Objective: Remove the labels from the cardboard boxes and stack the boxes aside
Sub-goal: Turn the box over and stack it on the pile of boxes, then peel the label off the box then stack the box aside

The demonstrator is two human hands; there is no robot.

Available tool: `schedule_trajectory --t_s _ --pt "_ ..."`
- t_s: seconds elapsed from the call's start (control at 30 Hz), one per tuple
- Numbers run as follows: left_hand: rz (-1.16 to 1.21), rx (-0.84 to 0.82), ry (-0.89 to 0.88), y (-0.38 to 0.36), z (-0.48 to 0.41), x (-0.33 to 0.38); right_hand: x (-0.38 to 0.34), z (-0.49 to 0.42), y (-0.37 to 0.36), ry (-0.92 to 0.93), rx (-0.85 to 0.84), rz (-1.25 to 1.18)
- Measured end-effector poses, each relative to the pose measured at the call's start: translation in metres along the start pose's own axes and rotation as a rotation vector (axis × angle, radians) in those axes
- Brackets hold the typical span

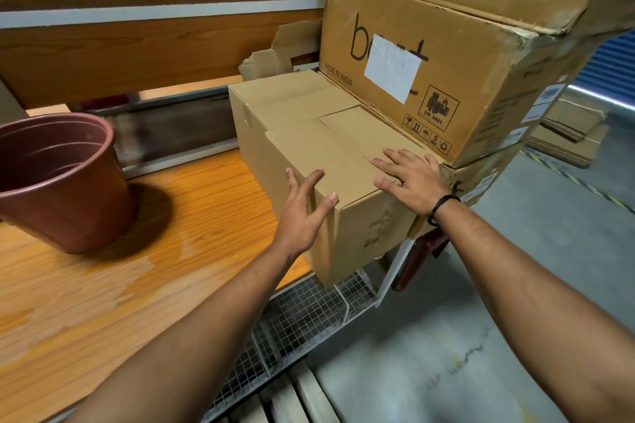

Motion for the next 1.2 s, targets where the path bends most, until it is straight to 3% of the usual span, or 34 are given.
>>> schedule_trajectory --t_s 0.27,0.5,0.67,0.83,1.0,1.2 --pt "-0.02 0.026 -0.026 0.022 0.005 -0.014 -0.022 0.006 0.017 0.0 -0.053 -0.099" --pt "-0.093 0.239 0.021 0.105 0.038 -0.033 -0.159 0.024 0.025 0.341 -0.01 -0.196" --pt "-0.254 0.387 0.005 0.202 0.1 -0.031 -0.269 0.036 -0.002 0.542 -0.097 -0.242" --pt "-0.446 0.599 0.127 0.323 0.194 -0.03 -0.386 0.074 -0.018 0.714 -0.203 -0.32" --pt "-0.59 0.821 0.204 0.437 0.29 -0.022 -0.504 0.125 -0.026 0.884 -0.194 -0.307" --pt "-0.712 0.888 0.25 0.56 0.369 -0.02 -0.641 0.174 -0.027 0.93 -0.207 -0.417"
Point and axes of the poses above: each hand's wrist, its own z-axis away from the middle knuckle, its own y-axis out of the back of the hand, x = y × z, the point moved 4 cm from there along -z, towards the middle knuckle, and after that the axes turned 14 degrees about -y, right-handed, at the moved point
